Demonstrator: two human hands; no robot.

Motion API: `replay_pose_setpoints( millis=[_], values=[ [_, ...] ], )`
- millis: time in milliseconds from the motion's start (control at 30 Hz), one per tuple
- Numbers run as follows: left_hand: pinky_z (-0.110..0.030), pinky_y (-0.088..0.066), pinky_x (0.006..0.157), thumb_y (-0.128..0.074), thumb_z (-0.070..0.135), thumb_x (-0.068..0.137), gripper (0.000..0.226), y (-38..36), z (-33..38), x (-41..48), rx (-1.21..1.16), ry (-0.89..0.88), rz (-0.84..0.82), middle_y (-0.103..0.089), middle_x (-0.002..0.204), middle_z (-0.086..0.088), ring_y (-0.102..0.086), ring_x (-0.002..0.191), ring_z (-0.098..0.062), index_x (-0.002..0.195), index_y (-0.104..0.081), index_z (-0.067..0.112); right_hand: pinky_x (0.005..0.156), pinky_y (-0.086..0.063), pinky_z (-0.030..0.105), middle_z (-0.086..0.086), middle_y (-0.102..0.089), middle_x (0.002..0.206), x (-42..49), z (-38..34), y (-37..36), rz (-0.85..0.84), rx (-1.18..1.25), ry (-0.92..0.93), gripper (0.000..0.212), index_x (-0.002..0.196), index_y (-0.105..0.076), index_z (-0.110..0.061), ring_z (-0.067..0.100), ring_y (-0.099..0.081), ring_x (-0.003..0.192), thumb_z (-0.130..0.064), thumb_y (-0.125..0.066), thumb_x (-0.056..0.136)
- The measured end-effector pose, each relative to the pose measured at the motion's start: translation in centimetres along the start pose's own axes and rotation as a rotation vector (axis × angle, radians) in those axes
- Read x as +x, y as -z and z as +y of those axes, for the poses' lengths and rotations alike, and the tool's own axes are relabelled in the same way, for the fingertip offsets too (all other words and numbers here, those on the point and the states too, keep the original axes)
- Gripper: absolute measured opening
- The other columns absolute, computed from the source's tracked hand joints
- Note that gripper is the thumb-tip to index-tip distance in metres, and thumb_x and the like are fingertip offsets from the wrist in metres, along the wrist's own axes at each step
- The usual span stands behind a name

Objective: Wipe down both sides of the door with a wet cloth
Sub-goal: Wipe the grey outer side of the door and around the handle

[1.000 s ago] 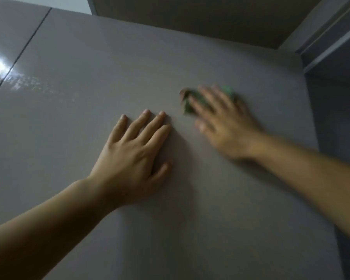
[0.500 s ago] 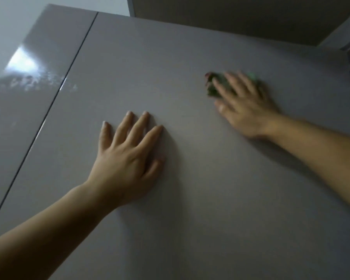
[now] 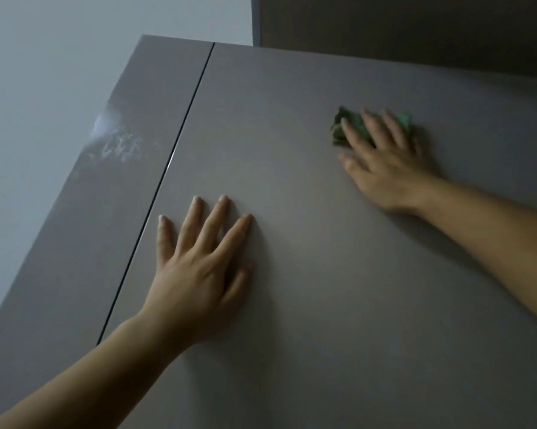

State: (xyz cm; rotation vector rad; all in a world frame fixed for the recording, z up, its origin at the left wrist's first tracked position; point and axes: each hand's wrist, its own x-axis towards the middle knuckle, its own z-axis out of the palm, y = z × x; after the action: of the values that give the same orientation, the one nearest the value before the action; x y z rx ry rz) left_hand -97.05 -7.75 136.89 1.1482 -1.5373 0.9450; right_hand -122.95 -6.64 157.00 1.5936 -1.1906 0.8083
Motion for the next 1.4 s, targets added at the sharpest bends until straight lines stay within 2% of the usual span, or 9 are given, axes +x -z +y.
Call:
replay_pose_setpoints(
  millis=[267,367,467,667,867,1100,1200,1300,1400],
  values=[
    [-0.064,-0.011,0.126,-0.028,0.062,0.099,0.074,0.3,-1.5,-0.8,0.005,-0.057,-0.003,-0.018,0.172,-0.006,-0.008,0.160,-0.033,0.161,-0.034,0.024,0.122,-0.011,0.053,-0.003,0.002,0.172,-8.5,-6.4,-4.5,-0.018,-0.119,0.434,0.073,0.162,-0.001,-0.038,0.025,0.006,0.158,-0.064,-0.015,0.095],
    [-0.057,-0.010,0.129,-0.029,0.059,0.100,0.074,0.5,-2.4,-1.4,-0.031,-0.075,0.008,-0.019,0.172,-0.009,-0.007,0.161,-0.029,0.161,-0.035,0.018,0.124,-0.002,0.053,-0.010,0.012,0.171,-3.0,-6.2,-2.4,-0.020,-0.084,0.292,0.071,0.159,0.009,-0.043,0.019,0.015,0.156,-0.065,-0.009,0.094],
    [-0.050,-0.008,0.130,-0.028,0.058,0.099,0.074,0.9,-3.4,-2.0,-0.091,-0.015,0.013,-0.018,0.172,-0.011,-0.005,0.161,-0.028,0.160,-0.035,0.017,0.123,0.003,0.055,-0.007,0.012,0.171,0.9,-8.1,-1.1,-0.002,0.026,0.110,0.066,0.161,0.002,-0.042,0.022,0.016,0.156,-0.061,-0.018,0.100],
    [-0.059,0.012,0.126,-0.005,0.068,0.093,0.077,1.4,-5.3,-3.2,0.010,0.104,-0.086,0.014,0.173,0.007,0.025,0.157,-0.022,0.165,-0.005,0.039,0.123,0.005,0.052,-0.004,0.013,0.171,-5.6,-13.0,-4.6,-0.025,-0.078,0.539,0.077,0.161,0.005,-0.040,0.024,0.018,0.156,-0.065,0.001,0.088],
    [-0.057,0.005,0.128,-0.006,0.068,0.097,0.073,1.5,-6.3,-4.0,0.055,0.085,-0.104,0.016,0.173,0.009,0.024,0.158,-0.019,0.164,0.001,0.041,0.123,0.005,0.055,-0.007,0.014,0.171,1.9,-13.2,-1.9,-0.009,0.061,0.238,0.065,0.161,0.002,-0.040,0.023,0.019,0.156,-0.060,-0.019,0.103],
    [-0.048,-0.017,0.129,-0.026,0.056,0.104,0.067,1.9,-9.4,-5.2,0.080,-0.002,-0.022,-0.016,0.172,-0.002,-0.010,0.161,-0.026,0.163,-0.027,0.025,0.124,0.002,0.054,-0.001,0.013,0.171,-6.2,-16.9,-4.7,-0.047,-0.079,0.578,0.079,0.161,0.004,-0.038,0.027,0.016,0.157,-0.063,0.007,0.086],
    [-0.047,-0.022,0.127,-0.026,0.054,0.105,0.066,2.2,-11.6,-5.2,0.107,0.014,0.006,-0.021,0.172,-0.003,-0.013,0.160,-0.027,0.163,-0.030,0.023,0.125,0.000,0.053,-0.004,0.012,0.171,-1.9,-17.5,-3.5,-0.005,-0.053,0.430,0.069,0.161,0.004,-0.039,0.024,0.014,0.157,-0.059,-0.003,0.095],
    [-0.052,-0.017,0.129,-0.021,0.056,0.104,0.065,2.4,-13.5,-4.9,0.084,0.045,-0.010,-0.015,0.173,-0.002,-0.006,0.161,-0.028,0.164,-0.025,0.031,0.124,0.005,0.054,-0.008,0.014,0.171,4.4,-19.1,-1.4,-0.018,0.097,0.175,0.063,0.161,0.001,-0.042,0.022,0.019,0.156,-0.056,-0.019,0.104],
    [-0.052,-0.007,0.130,-0.017,0.058,0.104,0.066,2.2,-15.2,-5.2,0.082,0.027,-0.028,-0.004,0.174,0.000,0.005,0.161,-0.027,0.165,-0.017,0.035,0.123,0.006,0.054,-0.009,0.015,0.170,4.3,-22.3,-2.6,-0.019,0.100,0.198,0.067,0.160,0.003,-0.043,0.021,0.022,0.155,-0.064,-0.014,0.099]
  ],
)
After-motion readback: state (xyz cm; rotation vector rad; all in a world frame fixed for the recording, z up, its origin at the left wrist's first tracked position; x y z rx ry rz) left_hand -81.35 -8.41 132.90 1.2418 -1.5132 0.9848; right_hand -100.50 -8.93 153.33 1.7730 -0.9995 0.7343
